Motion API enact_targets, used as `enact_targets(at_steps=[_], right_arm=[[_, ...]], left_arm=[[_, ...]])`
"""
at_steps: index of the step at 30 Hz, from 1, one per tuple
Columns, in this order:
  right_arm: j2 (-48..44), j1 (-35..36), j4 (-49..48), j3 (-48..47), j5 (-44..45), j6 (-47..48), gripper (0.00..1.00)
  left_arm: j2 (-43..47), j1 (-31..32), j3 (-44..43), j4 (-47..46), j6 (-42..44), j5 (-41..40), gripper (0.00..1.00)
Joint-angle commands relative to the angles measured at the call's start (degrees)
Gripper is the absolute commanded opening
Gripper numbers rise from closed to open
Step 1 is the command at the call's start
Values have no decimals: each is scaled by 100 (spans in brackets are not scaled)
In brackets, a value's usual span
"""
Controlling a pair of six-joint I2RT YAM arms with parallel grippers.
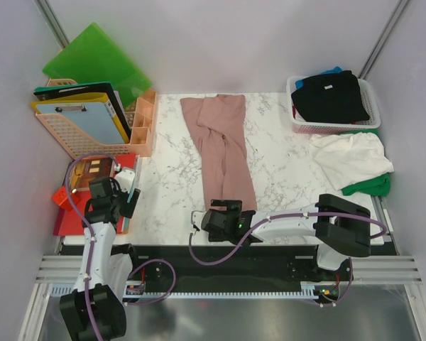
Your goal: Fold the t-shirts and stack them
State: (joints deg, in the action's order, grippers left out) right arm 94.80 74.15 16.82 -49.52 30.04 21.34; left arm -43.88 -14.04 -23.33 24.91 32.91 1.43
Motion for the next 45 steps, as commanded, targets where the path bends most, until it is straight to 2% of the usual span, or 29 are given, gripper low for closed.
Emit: enact_targets(at_steps=[1,6,11,13,14,16,17,20,24,26,32,45], right_arm=[[548,3,234,311,-965,-271,98],[486,3,339,294,-1412,-262,98],[381,-6,585,206,-2344,-227,98],[320,-15,665,206,-2476,-166,75],[293,-15,673,206,-2520,-157,41],[293,-23,744,197,-2530,-157,16],[302,-15,753,197,-2512,-165,10],[267,-15,779,223,-2512,-174,10],[188,-23,788,232,-2337,-148,0],[135,-15,779,223,-2231,-174,0],[-155,-76,612,92,-1133,-95,0],[-376,-840,744,-928,-772,441,0]], left_arm=[[28,-2,-31,-170,93,-47,91],[20,-2,13,-179,93,-38,91],[11,-2,57,-179,137,-64,91],[37,-2,57,-170,172,-90,91],[72,-11,57,-179,172,-99,91],[90,-2,48,-162,172,-90,91],[90,7,57,-161,181,-99,91],[64,-11,31,-144,172,-73,91],[72,-2,-5,-109,137,-47,91],[72,-2,-5,-109,120,-46,91],[107,7,48,-74,128,-46,91],[72,-2,66,-74,93,-12,91]])
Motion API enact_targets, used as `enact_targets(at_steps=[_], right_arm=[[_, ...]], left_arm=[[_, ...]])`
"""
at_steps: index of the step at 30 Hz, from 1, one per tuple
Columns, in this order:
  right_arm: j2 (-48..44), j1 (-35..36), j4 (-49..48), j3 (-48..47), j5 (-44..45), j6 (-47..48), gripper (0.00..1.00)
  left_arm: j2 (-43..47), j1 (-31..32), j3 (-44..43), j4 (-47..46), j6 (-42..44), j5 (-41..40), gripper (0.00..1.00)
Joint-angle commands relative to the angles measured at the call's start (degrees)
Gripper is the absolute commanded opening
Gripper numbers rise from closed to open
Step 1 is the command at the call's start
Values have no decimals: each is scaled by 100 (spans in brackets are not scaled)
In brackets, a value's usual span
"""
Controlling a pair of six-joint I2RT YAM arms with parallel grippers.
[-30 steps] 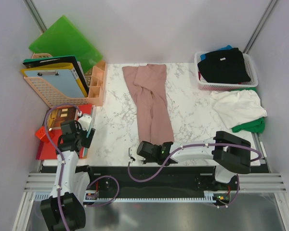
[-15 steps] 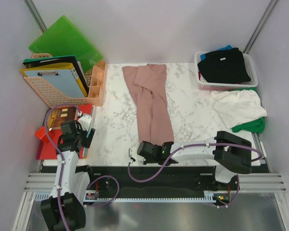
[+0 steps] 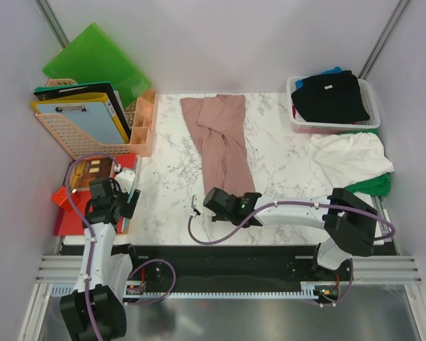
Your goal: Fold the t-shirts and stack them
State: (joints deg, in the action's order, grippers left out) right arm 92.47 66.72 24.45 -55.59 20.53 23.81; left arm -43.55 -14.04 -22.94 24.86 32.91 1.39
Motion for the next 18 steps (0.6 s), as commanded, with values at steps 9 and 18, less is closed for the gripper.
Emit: enact_targets(at_steps=[9,18], right_arm=[[175,-493,-107,-927,196,747,0],[728,-1073,-300,-1708,232,1318,0]], left_arm=[[66,-2,26,-69,93,-25,91],[39,-2,35,-78,76,2,91]])
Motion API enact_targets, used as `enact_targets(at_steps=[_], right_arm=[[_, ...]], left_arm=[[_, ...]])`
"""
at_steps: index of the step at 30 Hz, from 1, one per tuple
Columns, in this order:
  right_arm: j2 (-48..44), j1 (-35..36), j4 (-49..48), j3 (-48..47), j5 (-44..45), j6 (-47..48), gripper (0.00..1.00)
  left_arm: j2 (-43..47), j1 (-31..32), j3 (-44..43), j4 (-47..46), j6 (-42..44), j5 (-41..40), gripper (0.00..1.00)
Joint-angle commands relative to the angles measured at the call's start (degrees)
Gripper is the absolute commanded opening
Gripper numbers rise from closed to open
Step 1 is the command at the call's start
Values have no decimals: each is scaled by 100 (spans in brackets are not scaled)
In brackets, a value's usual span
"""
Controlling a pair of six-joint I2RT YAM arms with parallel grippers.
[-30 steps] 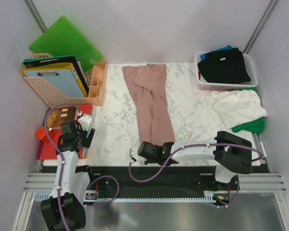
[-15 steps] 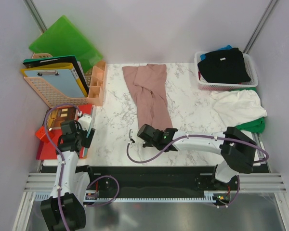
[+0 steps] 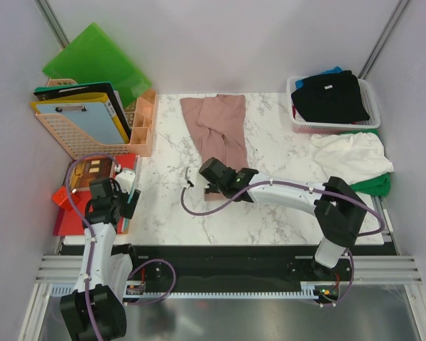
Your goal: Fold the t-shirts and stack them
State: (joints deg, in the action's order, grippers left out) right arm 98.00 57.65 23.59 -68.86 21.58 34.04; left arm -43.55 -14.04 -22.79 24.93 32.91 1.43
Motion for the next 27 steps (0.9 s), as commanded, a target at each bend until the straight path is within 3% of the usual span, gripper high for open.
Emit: enact_targets(at_steps=[1,14,15,17,18,19,22,27], right_arm=[[246,-201,-215,-565,127,357,0],[1582,-667,-338,-1674,83,630,2],[1591,-676,-338,-1683,100,604,5],[1539,-711,-338,-1596,74,595,21],[1504,-720,-338,-1552,74,577,30],[1442,-746,-338,-1456,48,551,46],[1214,-816,-338,-1315,21,428,62],[827,-808,-250,-1147,65,340,67]], left_arm=[[48,7,20,-76,76,-3,91],[163,-2,73,-58,120,-46,91],[163,-2,73,-58,128,-46,91],[180,-2,90,-58,146,-47,91],[180,-2,99,-67,137,-55,91],[171,-2,99,-67,146,-38,91],[110,-2,108,-93,111,-11,91],[22,-2,90,-129,67,41,91]])
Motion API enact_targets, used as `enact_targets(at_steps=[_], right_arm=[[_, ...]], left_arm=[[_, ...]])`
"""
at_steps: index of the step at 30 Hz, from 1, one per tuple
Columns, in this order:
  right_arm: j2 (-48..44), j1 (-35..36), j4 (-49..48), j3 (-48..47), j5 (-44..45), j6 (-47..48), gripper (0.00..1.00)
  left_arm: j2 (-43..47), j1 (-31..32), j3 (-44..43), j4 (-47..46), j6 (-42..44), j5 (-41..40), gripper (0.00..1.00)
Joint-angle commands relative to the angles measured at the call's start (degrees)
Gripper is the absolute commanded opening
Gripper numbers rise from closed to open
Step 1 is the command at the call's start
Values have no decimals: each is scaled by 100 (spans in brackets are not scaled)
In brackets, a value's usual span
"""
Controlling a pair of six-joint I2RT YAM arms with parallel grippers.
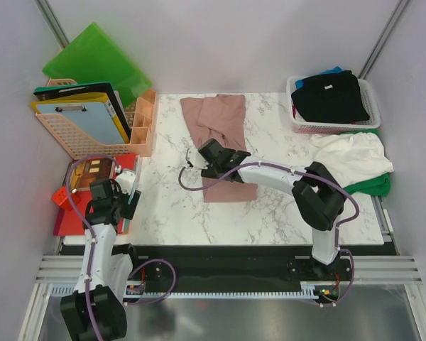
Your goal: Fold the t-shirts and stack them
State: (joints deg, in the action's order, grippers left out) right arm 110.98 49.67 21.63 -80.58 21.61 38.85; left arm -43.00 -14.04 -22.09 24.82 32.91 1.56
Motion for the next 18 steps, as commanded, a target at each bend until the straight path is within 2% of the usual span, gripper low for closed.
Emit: enact_targets(at_steps=[1,5,13,18], right_arm=[[-498,-27,8,16,107,-184,68],[-612,-282,744,-142,-418,-439,72],[-358,-599,2976,-1039,-2974,-1309,79],[-278,-905,3418,-935,-3645,-1503,84]], left_arm=[[-24,-2,11,-126,58,37,91],[2,-2,55,-118,84,11,91],[-41,-11,91,-170,84,20,91],[11,-2,55,-162,119,2,91]])
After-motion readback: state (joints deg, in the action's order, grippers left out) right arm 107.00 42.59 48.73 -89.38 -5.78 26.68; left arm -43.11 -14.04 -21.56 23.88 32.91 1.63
